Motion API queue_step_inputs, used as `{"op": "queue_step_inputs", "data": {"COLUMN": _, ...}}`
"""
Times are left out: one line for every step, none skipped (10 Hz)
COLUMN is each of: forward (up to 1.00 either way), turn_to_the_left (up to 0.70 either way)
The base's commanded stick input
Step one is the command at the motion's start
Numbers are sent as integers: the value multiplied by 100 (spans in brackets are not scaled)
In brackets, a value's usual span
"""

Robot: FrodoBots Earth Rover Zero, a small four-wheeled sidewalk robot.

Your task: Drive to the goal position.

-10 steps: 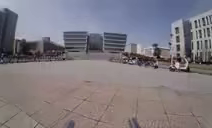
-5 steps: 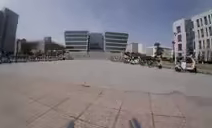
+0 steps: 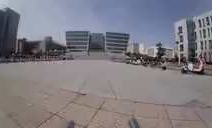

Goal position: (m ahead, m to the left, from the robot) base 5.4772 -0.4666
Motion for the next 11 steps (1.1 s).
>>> {"op": "queue_step_inputs", "data": {"forward": 100, "turn_to_the_left": 0}}
{"op": "queue_step_inputs", "data": {"forward": 100, "turn_to_the_left": 0}}
{"op": "queue_step_inputs", "data": {"forward": 100, "turn_to_the_left": 0}}
{"op": "queue_step_inputs", "data": {"forward": 100, "turn_to_the_left": 0}}
{"op": "queue_step_inputs", "data": {"forward": 100, "turn_to_the_left": 0}}
{"op": "queue_step_inputs", "data": {"forward": 100, "turn_to_the_left": 0}}
{"op": "queue_step_inputs", "data": {"forward": 100, "turn_to_the_left": 0}}
{"op": "queue_step_inputs", "data": {"forward": 100, "turn_to_the_left": 0}}
{"op": "queue_step_inputs", "data": {"forward": 100, "turn_to_the_left": 0}}
{"op": "queue_step_inputs", "data": {"forward": 100, "turn_to_the_left": 0}}
{"op": "queue_step_inputs", "data": {"forward": 100, "turn_to_the_left": 0}}
